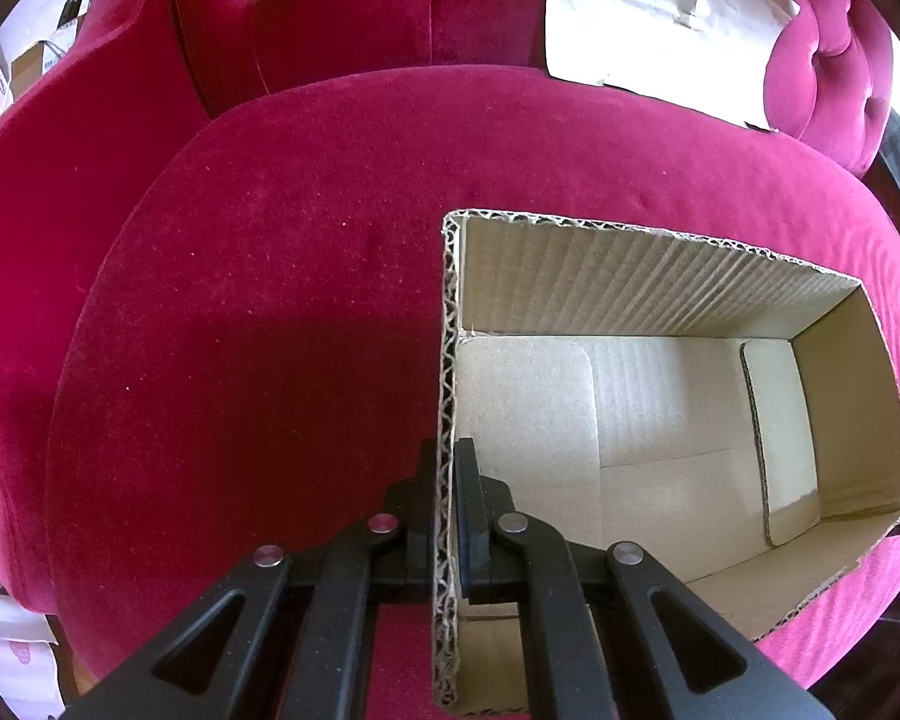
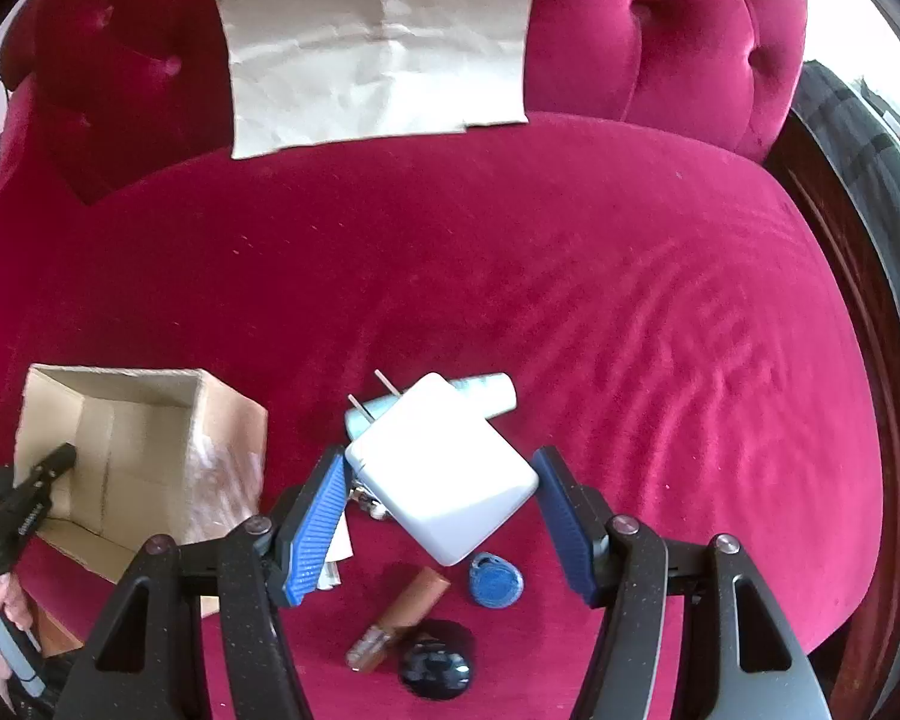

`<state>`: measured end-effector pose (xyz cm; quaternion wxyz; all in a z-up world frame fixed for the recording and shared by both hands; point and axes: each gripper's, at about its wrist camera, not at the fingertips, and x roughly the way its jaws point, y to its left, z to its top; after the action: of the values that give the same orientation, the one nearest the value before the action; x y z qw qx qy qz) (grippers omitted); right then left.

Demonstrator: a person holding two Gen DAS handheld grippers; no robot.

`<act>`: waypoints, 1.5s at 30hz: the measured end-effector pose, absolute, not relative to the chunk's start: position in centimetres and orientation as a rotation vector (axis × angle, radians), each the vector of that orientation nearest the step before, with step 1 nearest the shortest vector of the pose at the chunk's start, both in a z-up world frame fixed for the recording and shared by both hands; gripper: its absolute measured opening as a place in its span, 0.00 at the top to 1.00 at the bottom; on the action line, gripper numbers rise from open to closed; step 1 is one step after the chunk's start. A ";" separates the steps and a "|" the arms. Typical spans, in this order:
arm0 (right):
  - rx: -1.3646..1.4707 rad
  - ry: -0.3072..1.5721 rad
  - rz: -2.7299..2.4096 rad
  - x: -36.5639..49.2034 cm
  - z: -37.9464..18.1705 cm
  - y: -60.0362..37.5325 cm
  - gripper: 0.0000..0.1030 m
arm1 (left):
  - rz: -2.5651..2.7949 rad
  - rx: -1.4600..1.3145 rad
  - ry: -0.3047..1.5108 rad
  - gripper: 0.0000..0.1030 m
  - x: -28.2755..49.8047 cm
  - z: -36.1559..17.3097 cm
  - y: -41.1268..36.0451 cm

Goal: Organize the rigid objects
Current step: 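Grasp the white square charger with the right tool, then carry the charger into the box and open the right tool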

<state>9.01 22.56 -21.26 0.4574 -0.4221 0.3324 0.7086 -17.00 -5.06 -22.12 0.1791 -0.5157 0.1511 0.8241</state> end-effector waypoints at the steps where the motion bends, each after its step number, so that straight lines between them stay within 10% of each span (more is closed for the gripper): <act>1: -1.036 0.816 1.751 8.9 -21.0 22.4 0.36 | 2.329 -1.459 0.426 0.96 -17.0 -22.2 -5.1; 45: -1.075 0.812 1.998 -6.8 -21.1 16.8 0.36 | 2.338 -1.451 0.406 0.96 -16.8 -22.2 -5.3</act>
<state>-6.76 16.83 -21.07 0.3579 -0.4165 0.3147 0.7742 -16.80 -5.29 -22.19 0.1790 -0.5133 0.1437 0.8270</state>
